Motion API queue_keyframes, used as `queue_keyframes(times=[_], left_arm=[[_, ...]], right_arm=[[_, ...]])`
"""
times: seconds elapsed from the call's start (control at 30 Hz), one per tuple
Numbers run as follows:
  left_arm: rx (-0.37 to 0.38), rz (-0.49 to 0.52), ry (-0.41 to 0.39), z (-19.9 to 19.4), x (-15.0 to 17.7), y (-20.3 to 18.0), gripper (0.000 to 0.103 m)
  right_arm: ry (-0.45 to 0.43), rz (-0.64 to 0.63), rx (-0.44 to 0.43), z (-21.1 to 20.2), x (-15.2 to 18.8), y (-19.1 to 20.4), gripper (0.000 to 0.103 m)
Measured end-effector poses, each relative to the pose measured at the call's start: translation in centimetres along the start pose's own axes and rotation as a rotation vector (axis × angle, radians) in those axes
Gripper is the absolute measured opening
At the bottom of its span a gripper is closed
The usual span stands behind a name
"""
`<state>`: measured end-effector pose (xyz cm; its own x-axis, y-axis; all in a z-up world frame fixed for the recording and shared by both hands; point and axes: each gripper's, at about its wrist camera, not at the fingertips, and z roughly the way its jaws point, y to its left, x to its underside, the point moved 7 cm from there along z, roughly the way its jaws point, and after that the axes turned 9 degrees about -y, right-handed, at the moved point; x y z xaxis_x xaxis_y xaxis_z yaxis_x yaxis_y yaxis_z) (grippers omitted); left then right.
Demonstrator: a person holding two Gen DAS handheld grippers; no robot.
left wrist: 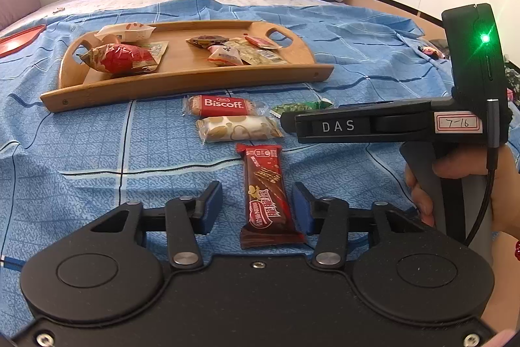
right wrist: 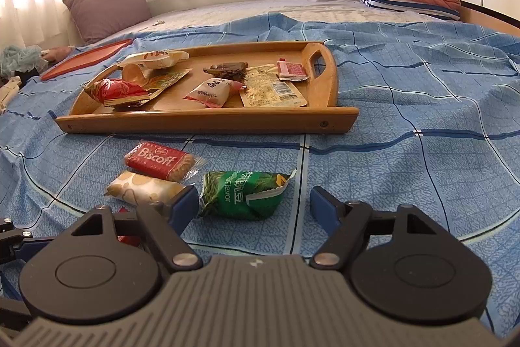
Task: Organize snacks
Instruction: 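Grasp the chocolate bar with the left tool while the right tool grasps the green pea bag, then carry the chocolate bar and green pea bag over the wooden tray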
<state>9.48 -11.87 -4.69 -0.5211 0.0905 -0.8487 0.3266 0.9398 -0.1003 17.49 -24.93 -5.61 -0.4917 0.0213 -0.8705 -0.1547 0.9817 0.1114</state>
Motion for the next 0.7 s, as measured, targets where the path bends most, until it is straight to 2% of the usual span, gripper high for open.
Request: queue_keyframes(times=[0.07, 0.17, 0.37, 0.53, 0.63, 0.7], left_arm=[[-0.005, 0.004, 0.007, 0.0, -0.1, 0.1, 0.033], [-0.008, 0.001, 0.017, 0.1, -0.3, 0.3, 0.026], [-0.012, -0.001, 0.017, 0.0, -0.4, 0.5, 0.023], [-0.058, 0.009, -0.012, -0.6, -1.0, 0.9, 0.023], [-0.08, 0.009, -0.028, -0.9, -1.6, 1.6, 0.023], [-0.096, 0.006, -0.035, -1.1, -2.1, 2.3, 0.023]], right_arm=[[0.001, -0.001, -0.001, 0.0, 0.0, 0.0, 0.084], [0.001, -0.002, -0.001, 0.0, 0.0, 0.0, 0.084], [0.001, -0.003, 0.0, 0.0, 0.0, 0.0, 0.084], [0.004, -0.002, -0.001, 0.0, 0.0, 0.1, 0.084], [0.022, -0.012, 0.013, 0.0, 0.0, 0.2, 0.079], [0.032, -0.028, 0.024, 0.0, 0.0, 0.4, 0.069]])
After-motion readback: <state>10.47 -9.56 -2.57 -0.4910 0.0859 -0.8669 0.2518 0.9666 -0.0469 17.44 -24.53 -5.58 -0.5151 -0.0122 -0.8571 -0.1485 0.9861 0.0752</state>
